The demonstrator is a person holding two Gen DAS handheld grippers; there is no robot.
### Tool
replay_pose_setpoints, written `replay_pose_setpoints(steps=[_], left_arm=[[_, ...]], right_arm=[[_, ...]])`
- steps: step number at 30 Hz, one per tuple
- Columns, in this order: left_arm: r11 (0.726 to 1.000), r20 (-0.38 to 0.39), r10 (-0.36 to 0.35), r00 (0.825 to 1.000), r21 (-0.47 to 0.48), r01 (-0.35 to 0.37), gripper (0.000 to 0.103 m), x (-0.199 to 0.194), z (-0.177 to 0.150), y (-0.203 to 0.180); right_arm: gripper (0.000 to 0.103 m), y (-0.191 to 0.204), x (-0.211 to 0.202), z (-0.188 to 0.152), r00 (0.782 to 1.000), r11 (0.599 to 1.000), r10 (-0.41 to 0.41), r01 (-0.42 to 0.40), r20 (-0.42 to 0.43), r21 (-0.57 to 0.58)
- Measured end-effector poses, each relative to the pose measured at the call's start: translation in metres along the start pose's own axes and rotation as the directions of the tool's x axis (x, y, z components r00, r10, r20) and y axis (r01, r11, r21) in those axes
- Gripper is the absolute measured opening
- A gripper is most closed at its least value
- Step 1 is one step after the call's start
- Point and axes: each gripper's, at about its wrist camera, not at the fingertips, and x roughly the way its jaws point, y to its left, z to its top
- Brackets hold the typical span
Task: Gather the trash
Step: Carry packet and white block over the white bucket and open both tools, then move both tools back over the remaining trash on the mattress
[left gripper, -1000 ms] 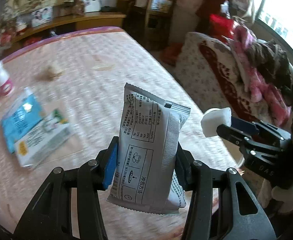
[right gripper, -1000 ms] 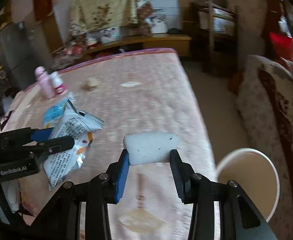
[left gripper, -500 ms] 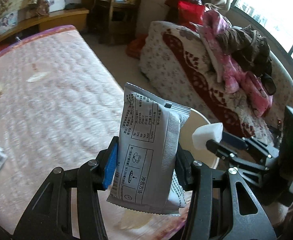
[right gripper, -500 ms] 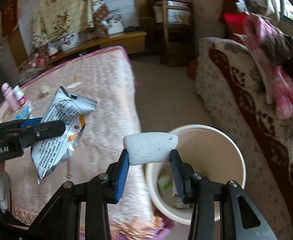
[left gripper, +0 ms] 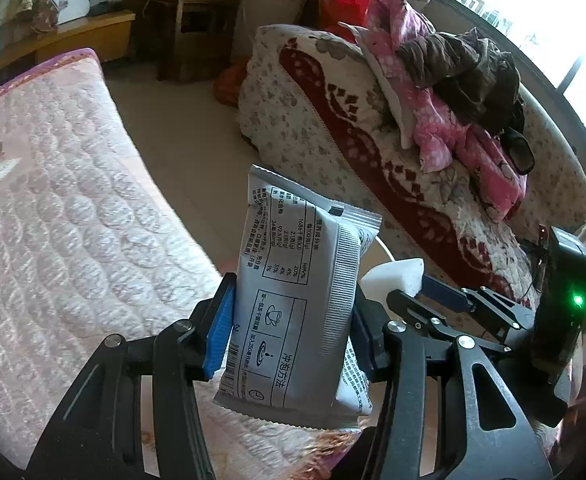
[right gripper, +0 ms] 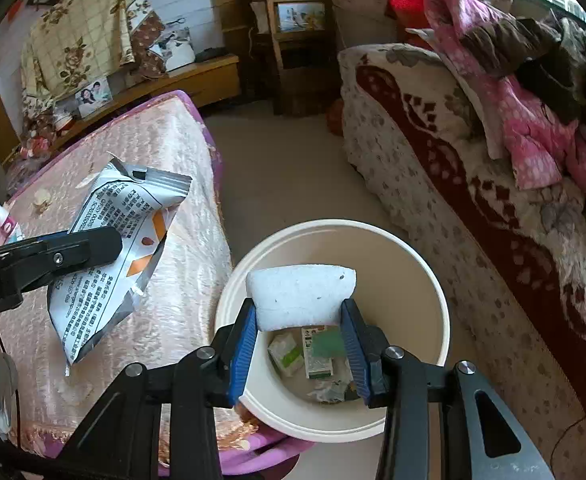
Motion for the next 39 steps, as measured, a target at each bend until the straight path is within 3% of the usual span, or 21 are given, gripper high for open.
replay_pose_setpoints(steps=[3,5,7,8,10,29,39], left_arm=[[1.000,0.006,-0.018,1.000,0.006,0.018,0.056,0.004,0.002,-0.004],[0.999,0.009,-0.036,0.999,0.010,0.036,0.061,0.005,0.003,-0.007],[0.999,0.016,-0.048,0.999,0.008,0.048,0.069,0.004,0.004,-0.007],[0.999,0.021,-0.052,0.998,0.005,0.051,0.071,0.004,0.004,-0.006],[0.998,0.028,-0.065,0.998,0.000,0.065,0.072,0.002,0.004,-0.005],[0.993,0.080,0.116,0.990,0.005,-0.116,0.072,-0.031,-0.015,0.037],[0.970,0.092,0.232,0.968,-0.101,-0.223,0.072,-0.081,-0.040,0.117]], right_arm=[[0.042,-0.008,0.003,0.000,1.000,1.000,-0.005,0.005,-0.004,0.017],[0.054,-0.013,0.004,0.000,1.000,0.999,-0.016,0.016,0.003,0.031],[0.060,-0.018,0.003,0.001,0.999,0.998,-0.036,0.035,0.017,0.043],[0.069,-0.019,0.003,0.001,0.999,0.998,-0.038,0.037,0.018,0.046],[0.077,-0.021,0.002,0.000,0.999,0.998,-0.028,0.026,0.022,0.063],[0.077,0.025,0.009,-0.003,1.000,1.000,0.006,-0.006,-0.004,-0.002],[0.077,0.078,0.009,0.007,0.995,0.994,0.098,-0.098,-0.013,-0.045]])
